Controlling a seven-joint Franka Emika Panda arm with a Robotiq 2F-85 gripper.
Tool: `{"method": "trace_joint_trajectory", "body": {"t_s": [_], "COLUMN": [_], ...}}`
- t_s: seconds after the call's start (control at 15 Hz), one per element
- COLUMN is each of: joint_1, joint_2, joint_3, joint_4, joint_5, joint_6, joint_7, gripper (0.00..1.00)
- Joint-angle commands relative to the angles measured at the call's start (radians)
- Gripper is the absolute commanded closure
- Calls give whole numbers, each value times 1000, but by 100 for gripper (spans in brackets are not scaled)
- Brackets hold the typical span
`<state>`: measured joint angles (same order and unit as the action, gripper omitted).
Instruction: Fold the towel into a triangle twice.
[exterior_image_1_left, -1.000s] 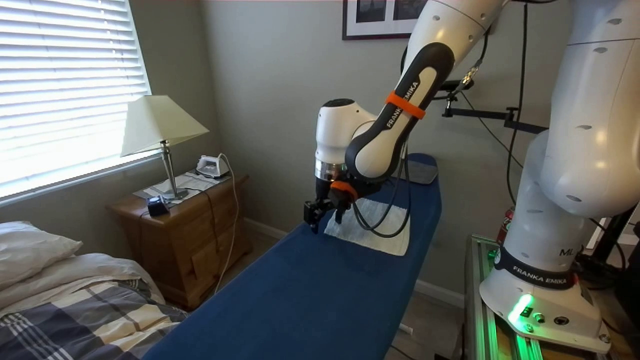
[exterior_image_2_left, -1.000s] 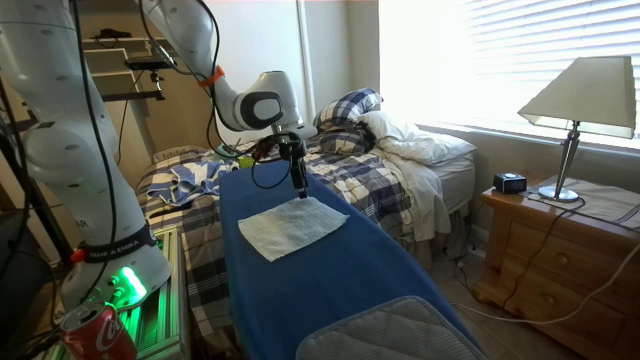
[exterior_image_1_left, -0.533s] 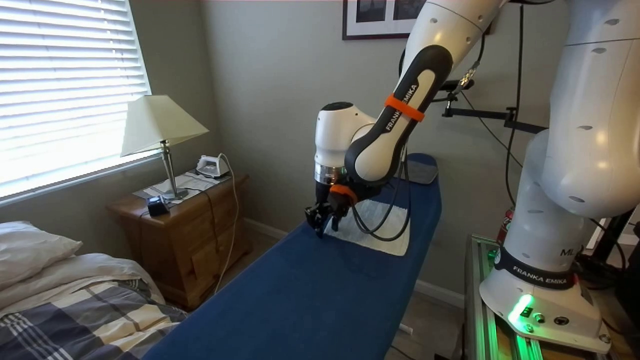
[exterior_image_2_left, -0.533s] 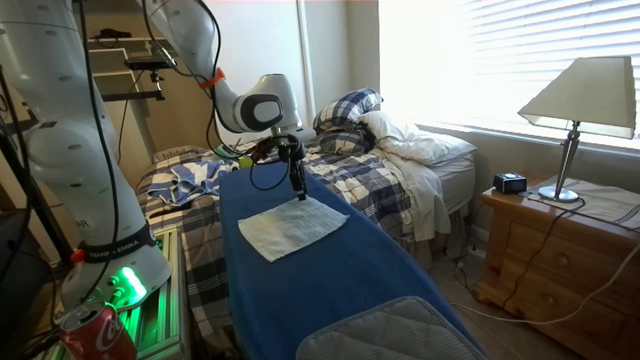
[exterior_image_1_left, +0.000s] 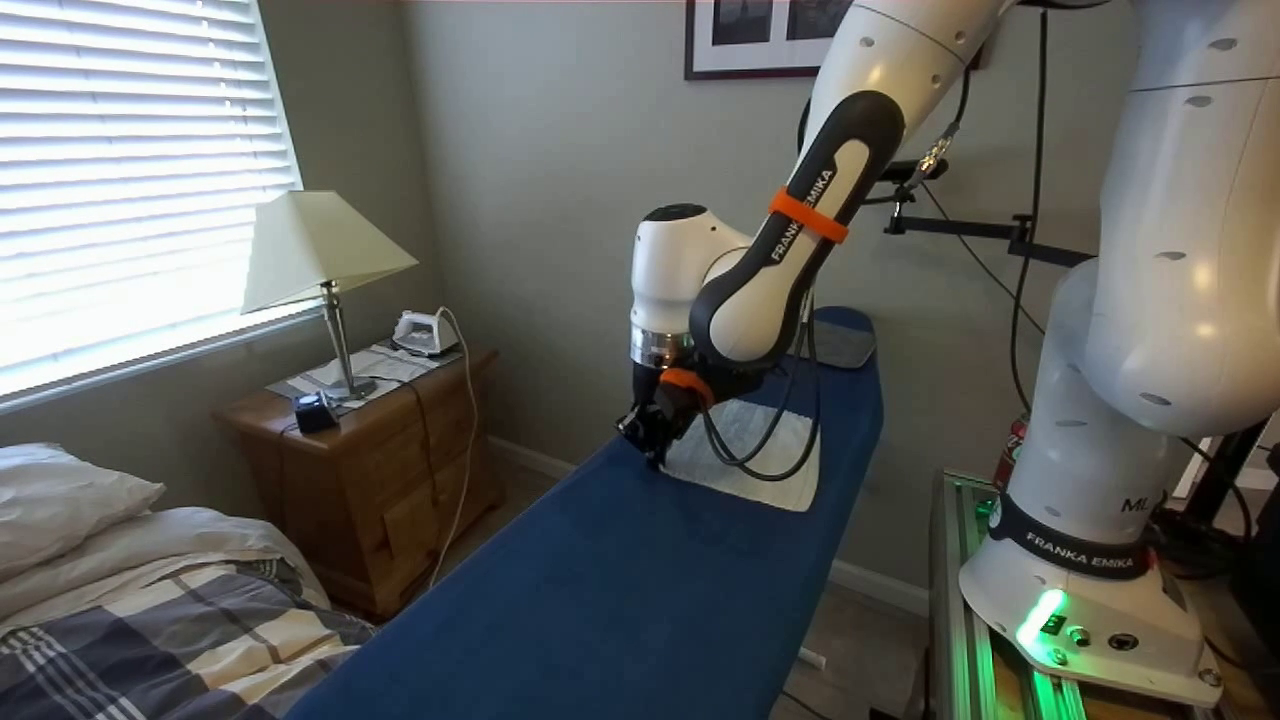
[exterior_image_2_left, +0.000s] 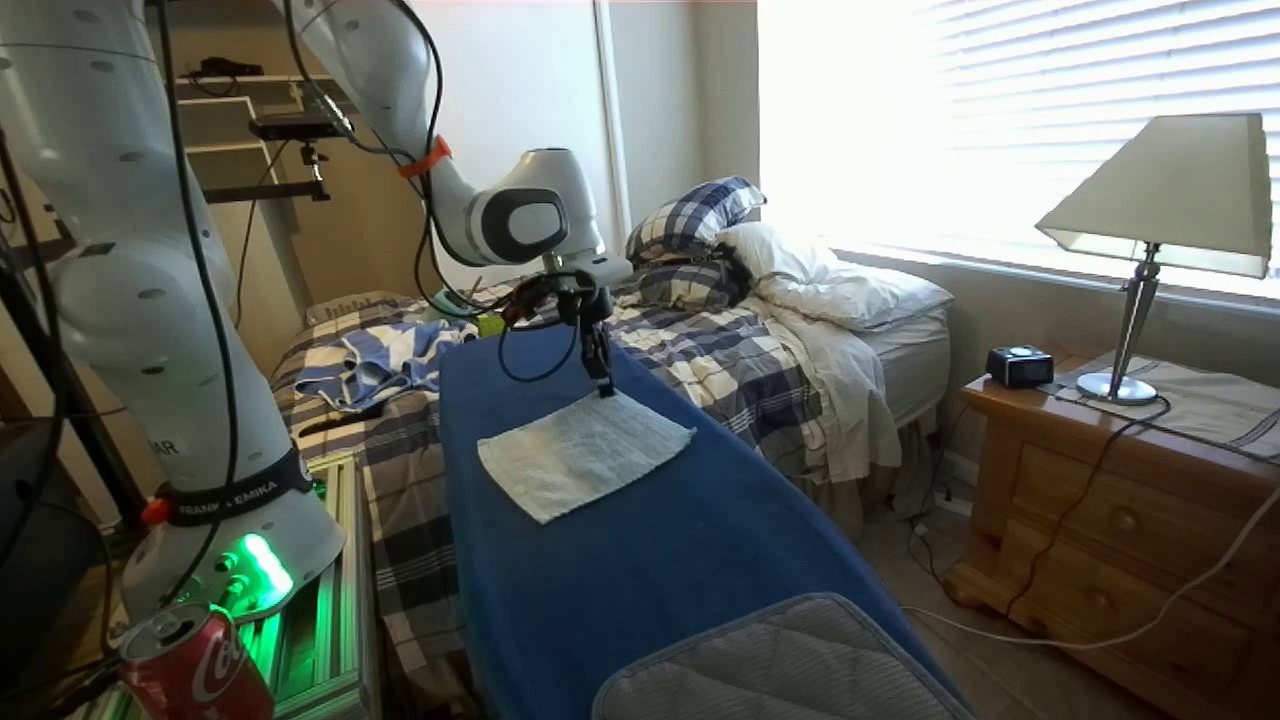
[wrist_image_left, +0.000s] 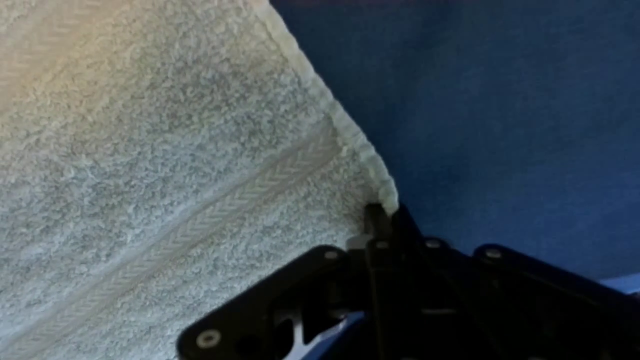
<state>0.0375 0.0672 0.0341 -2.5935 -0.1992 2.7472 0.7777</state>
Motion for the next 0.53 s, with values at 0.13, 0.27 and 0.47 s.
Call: {"method": "trace_joint_trajectory", "body": {"t_s": [0.13,0.27,0.47], "joint_1": [12,8,-5], "joint_2": [-47,-75,-122], "joint_3": [-18,-22,-24], "joint_4": [-18,-28,-42], "joint_5": [4,-7,-9], "joint_6": [-36,-58,-106], "joint_7": [13,22,24], "gripper": [97,97,97]}}
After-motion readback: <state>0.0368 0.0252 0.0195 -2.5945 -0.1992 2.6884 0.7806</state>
